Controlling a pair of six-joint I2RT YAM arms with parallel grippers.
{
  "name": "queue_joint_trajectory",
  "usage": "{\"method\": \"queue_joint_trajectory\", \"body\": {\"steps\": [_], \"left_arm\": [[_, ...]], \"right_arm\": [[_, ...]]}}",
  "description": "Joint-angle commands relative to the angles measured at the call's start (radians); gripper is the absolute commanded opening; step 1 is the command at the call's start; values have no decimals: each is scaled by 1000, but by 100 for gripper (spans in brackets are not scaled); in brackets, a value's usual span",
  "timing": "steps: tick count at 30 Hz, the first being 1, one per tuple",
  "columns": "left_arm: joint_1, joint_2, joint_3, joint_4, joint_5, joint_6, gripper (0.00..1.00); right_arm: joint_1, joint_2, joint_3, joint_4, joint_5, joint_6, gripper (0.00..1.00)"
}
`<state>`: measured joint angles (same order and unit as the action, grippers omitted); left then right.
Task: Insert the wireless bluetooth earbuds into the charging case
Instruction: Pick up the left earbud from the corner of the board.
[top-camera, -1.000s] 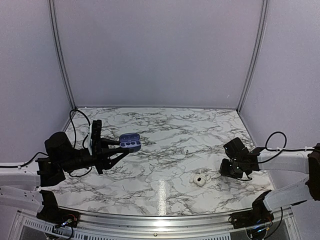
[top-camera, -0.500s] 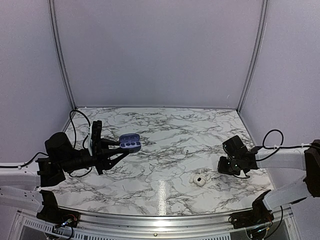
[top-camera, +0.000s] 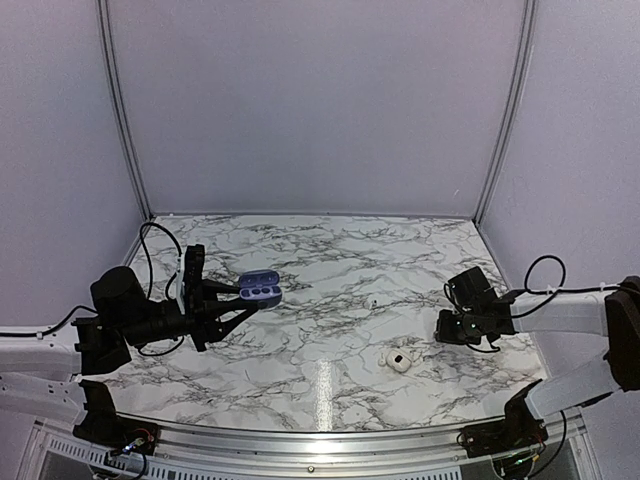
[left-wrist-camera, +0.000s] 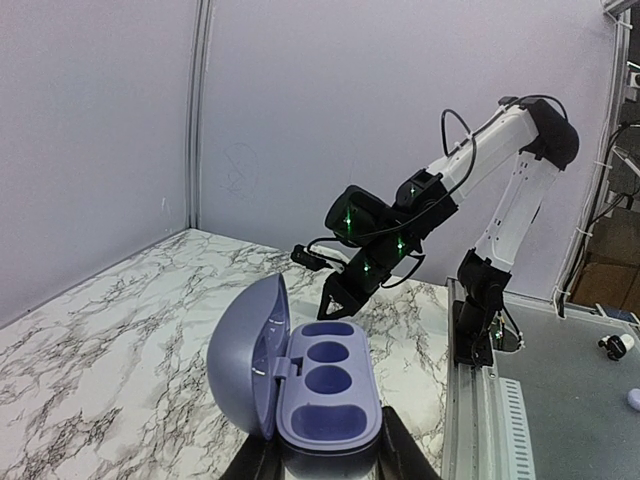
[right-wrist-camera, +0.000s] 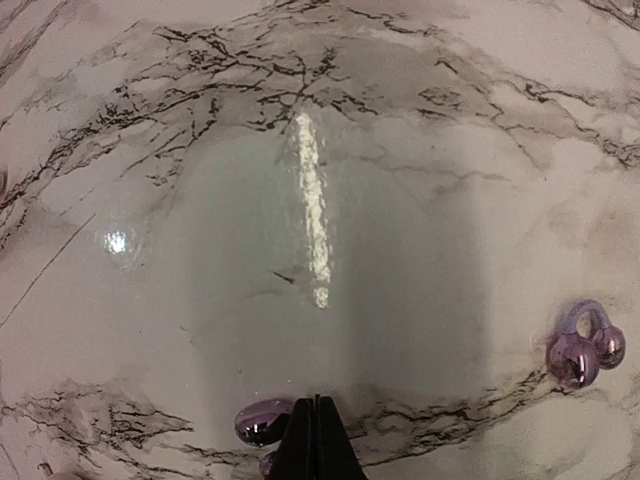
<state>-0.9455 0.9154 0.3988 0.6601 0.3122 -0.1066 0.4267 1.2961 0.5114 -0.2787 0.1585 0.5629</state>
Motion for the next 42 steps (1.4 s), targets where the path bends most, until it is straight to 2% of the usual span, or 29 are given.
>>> {"method": "queue_joint_trajectory", "body": {"steps": [1, 2, 4, 6, 15, 25, 27, 29, 37, 42], "left_arm": [[-4, -11, -2, 12, -4, 16, 8], [-4, -7, -1, 10, -6, 17, 9], [-4, -2, 4, 10, -4, 19, 9], [-4, 5, 7, 9, -3, 19, 9], [-4, 18, 17, 9, 8, 23, 9], [-4, 17, 18, 8, 11, 23, 9], [-4, 17, 18, 7, 9, 23, 9], [-4, 17, 20, 7, 7, 23, 9], [-3, 16, 26, 7, 3, 1, 9], [-1, 5, 20, 7, -19, -24, 9]], "right_arm": [[-12, 9, 51, 25, -44, -68, 0], [-11, 11, 55, 20, -50, -73, 1], [-12, 11, 60, 6, -53, -79, 11], [-11, 8, 59, -4, -50, -81, 15], [-12, 7, 20, 8, -92, -97, 23], [-13, 34, -1, 31, -191, -122, 21], [-13, 31, -7, 31, -193, -123, 19], [-13, 27, -10, 30, -196, -118, 12], [-3, -51, -44, 72, -285, -60, 8], [45, -102, 27, 70, -262, -58, 3]]}}
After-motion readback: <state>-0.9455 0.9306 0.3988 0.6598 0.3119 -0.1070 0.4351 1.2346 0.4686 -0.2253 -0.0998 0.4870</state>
